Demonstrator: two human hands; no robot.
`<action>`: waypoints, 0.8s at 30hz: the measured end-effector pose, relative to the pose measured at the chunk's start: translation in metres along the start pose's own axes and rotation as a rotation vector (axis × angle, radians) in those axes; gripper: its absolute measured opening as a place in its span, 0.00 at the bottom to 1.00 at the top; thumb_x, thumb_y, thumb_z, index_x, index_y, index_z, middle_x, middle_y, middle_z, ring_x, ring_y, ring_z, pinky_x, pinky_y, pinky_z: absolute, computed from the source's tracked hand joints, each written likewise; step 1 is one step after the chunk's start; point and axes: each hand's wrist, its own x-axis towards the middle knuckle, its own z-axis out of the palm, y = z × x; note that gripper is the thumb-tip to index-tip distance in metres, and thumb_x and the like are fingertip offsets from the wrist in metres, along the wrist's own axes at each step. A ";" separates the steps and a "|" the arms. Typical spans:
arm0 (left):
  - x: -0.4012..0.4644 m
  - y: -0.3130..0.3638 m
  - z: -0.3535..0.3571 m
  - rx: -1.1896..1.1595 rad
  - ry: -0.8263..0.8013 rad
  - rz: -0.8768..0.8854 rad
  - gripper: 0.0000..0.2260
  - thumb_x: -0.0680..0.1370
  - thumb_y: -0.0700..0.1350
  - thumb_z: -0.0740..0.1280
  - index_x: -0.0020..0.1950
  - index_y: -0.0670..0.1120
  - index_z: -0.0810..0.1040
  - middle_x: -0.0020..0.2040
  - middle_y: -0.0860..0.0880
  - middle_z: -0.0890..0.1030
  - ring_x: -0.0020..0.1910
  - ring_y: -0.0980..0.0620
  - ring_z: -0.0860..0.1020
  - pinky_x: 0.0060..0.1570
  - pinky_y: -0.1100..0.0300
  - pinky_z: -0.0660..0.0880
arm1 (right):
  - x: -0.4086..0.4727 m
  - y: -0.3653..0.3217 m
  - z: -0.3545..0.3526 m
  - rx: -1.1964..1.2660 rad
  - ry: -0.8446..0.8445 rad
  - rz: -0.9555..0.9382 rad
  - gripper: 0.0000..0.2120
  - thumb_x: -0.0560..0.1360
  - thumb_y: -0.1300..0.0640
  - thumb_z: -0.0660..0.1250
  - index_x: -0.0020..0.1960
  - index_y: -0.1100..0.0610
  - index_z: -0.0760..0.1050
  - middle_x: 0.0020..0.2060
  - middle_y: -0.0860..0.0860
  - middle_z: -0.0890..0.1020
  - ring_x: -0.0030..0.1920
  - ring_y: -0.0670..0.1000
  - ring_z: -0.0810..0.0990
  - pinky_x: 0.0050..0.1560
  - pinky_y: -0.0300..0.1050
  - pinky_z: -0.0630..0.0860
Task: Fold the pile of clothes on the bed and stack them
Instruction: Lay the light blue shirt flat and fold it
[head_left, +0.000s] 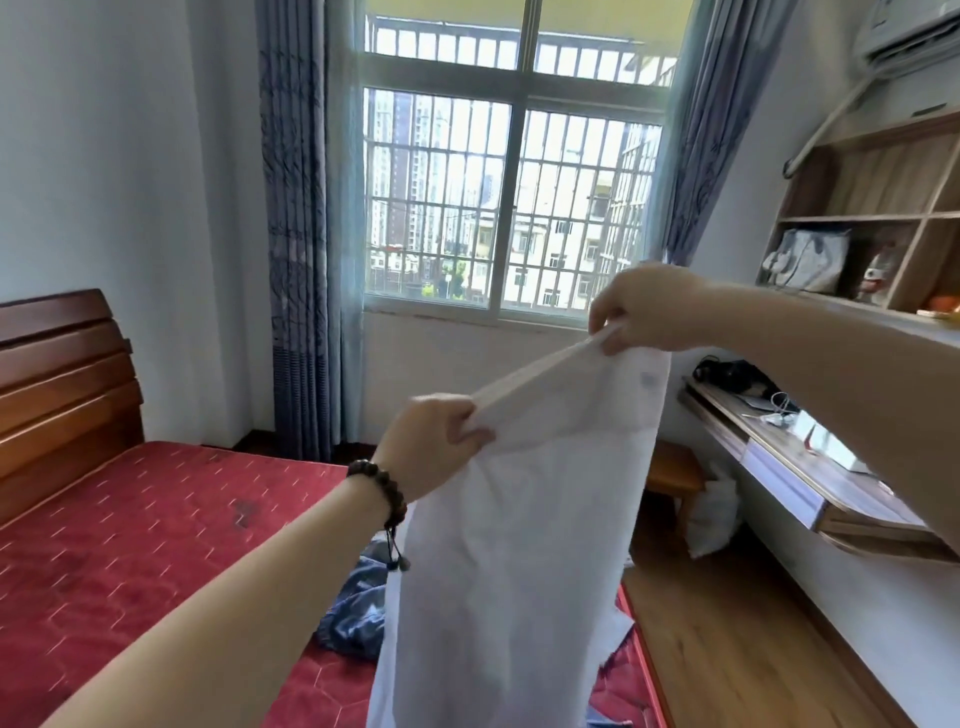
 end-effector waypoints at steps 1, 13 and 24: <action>-0.007 -0.009 0.008 0.005 -0.026 -0.016 0.16 0.70 0.55 0.68 0.31 0.45 0.71 0.27 0.54 0.67 0.28 0.57 0.65 0.31 0.57 0.63 | 0.003 -0.002 0.005 0.020 -0.019 -0.001 0.07 0.73 0.51 0.71 0.51 0.47 0.80 0.39 0.42 0.74 0.48 0.49 0.74 0.49 0.44 0.69; -0.097 -0.039 0.078 -0.153 0.011 -0.217 0.15 0.70 0.53 0.71 0.35 0.42 0.77 0.36 0.53 0.72 0.35 0.54 0.71 0.35 0.70 0.65 | 0.023 -0.015 0.000 0.012 0.065 -0.052 0.02 0.74 0.53 0.68 0.45 0.49 0.79 0.42 0.48 0.78 0.47 0.50 0.73 0.47 0.44 0.68; -0.181 -0.056 0.166 -0.196 -0.311 -0.437 0.17 0.70 0.56 0.66 0.41 0.42 0.80 0.44 0.44 0.80 0.43 0.42 0.80 0.45 0.55 0.75 | 0.006 -0.011 -0.008 0.036 0.156 0.046 0.03 0.75 0.54 0.68 0.48 0.49 0.78 0.40 0.45 0.75 0.47 0.50 0.72 0.49 0.44 0.66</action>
